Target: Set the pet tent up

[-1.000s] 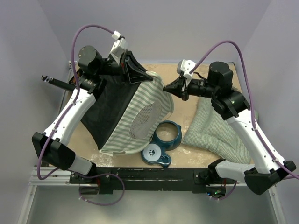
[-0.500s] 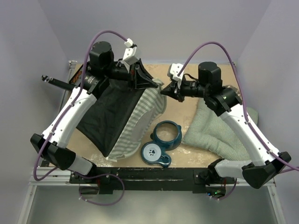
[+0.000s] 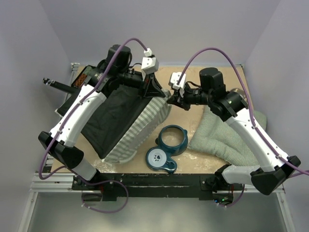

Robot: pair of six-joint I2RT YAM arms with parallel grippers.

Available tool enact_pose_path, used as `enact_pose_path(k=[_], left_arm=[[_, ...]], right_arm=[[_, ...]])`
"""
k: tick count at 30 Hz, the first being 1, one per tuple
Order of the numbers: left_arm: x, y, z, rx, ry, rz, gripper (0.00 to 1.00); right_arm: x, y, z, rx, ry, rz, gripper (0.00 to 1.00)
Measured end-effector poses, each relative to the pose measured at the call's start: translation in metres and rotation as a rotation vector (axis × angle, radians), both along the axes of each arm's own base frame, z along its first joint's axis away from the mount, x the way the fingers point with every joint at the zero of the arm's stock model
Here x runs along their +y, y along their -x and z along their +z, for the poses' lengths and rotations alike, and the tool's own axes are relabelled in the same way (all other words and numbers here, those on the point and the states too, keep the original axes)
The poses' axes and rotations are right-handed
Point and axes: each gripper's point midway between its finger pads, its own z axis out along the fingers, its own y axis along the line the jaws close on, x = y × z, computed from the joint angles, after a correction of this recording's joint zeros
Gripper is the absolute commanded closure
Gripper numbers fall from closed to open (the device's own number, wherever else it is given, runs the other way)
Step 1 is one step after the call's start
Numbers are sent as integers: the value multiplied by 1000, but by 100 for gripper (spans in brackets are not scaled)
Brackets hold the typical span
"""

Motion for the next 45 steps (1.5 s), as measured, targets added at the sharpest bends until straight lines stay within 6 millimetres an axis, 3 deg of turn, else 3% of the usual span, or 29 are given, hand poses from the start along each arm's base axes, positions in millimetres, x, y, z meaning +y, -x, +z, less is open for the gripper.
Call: enact_pose_path(k=[6,14,18,20,22,23,25,28,31,34,38,41,44,45], left_arm=[[-6,6,-8,-10,-40,7,100],[-5,-1,1,-33,-31,37,85],[-9,2,1,3,-2,24,72],[-9,4,1,14,15,19,73],[-9,7,4,31,40,21,82],[-8,7,6,44,54,24,87],[-2,8,13,80,97,31,95],[15,-6,27,119,209,68,100],[31,-19,44,108,284,87,100],[35,-15,64,60,334,58,100],[36,-2,79,14,364,9,100],[38,4,85,-4,372,-10,100],[39,7,87,-14,376,-18,100],[39,7,88,-17,377,-19,100]], right_arm=[[0,2,-10,25,30,1,100],[2,-1,-9,5,28,-6,100],[2,-2,-8,3,23,-8,100],[3,-2,-8,8,21,-8,100],[4,-1,-7,11,13,-4,100],[5,-1,-6,9,7,1,93],[8,1,-1,3,-14,14,68],[11,3,9,-3,-52,30,51],[10,5,25,-28,-105,35,47],[2,9,44,-63,-169,20,44],[-4,16,77,-127,-262,13,49],[-2,16,93,-157,-311,17,77],[3,14,96,-146,-337,27,100],[4,13,95,-132,-342,29,100]])
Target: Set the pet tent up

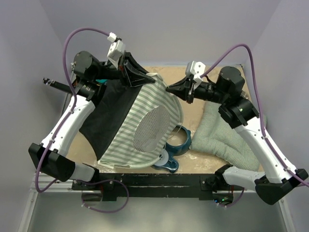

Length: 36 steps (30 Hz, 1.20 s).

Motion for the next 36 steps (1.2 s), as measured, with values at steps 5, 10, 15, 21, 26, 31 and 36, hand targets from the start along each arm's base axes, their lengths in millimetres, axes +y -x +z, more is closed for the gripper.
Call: enact_pose_path(k=[5,10,15,21,26,31,36], left_arm=[[1,3,1,-7,-4,-5,75],[12,0,4,-18,-1,40,68],[25,4,10,-57,19,90,67],[28,6,9,-77,35,107,67],[27,3,2,-59,32,116,83],[27,1,1,-54,36,123,100],[26,0,1,-39,41,118,100]], right_arm=[[4,-6,-4,27,1,0,100],[5,-11,-7,52,31,-5,100],[3,-7,-11,79,53,-5,100],[2,-6,-14,87,64,-4,100],[2,-6,-16,93,68,-5,100],[2,-9,-17,84,75,-23,100],[6,-15,-21,47,111,-74,100]])
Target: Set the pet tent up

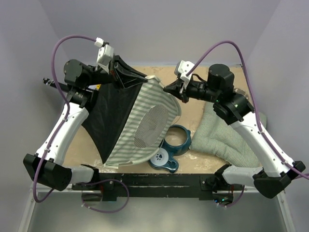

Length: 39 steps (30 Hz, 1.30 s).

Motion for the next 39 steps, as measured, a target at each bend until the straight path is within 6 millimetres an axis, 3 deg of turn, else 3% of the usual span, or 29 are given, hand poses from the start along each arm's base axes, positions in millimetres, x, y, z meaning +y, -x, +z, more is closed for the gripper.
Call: enact_pose_path(k=[10,20,30,33,35,39], left_arm=[[-4,-5,-6,51,-17,-16,100],[-7,-20,-3,102,-71,-5,100],[-18,-17,-19,127,-128,-28,100],[-23,-17,-25,112,-165,-15,94],[-27,-15,-29,99,-189,-5,85],[-31,-13,-39,102,-232,10,53]], right_arm=[[9,-16,-15,-81,121,-115,100],[3,-8,-9,-140,155,-125,100],[6,-11,-27,-112,210,-128,100],[5,-11,-32,-96,230,-132,100],[3,-10,-36,-83,246,-135,100],[3,-9,-39,-71,253,-131,100]])
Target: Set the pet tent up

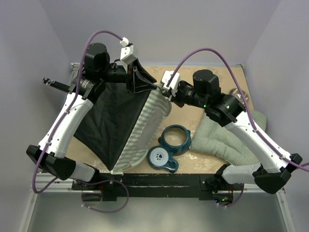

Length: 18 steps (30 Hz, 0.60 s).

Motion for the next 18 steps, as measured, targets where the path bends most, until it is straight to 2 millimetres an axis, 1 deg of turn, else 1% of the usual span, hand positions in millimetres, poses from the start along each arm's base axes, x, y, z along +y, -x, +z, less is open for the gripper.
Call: enact_pose_path(k=[2,3,6,8,12,15,16,18], left_arm=[[0,-3,-5,1,-18,15,43],[0,-5,-8,3,-25,23,40],[0,-9,-10,-7,-35,48,37],[2,-13,-6,-21,-31,66,37],[9,-24,14,-65,1,123,35],[14,-31,35,-120,33,169,32],[15,-33,44,-143,47,186,28],[19,-36,63,-191,79,224,27]], right_arm=[[1,1,0,3,-4,4,100],[2,2,0,5,-6,6,100],[3,3,1,16,-17,4,100],[3,1,4,16,-34,-12,100],[2,-5,17,0,-88,-64,100],[-1,-9,29,-19,-127,-100,100],[-3,-11,35,-24,-141,-116,100],[-8,-15,44,-27,-167,-140,100]])
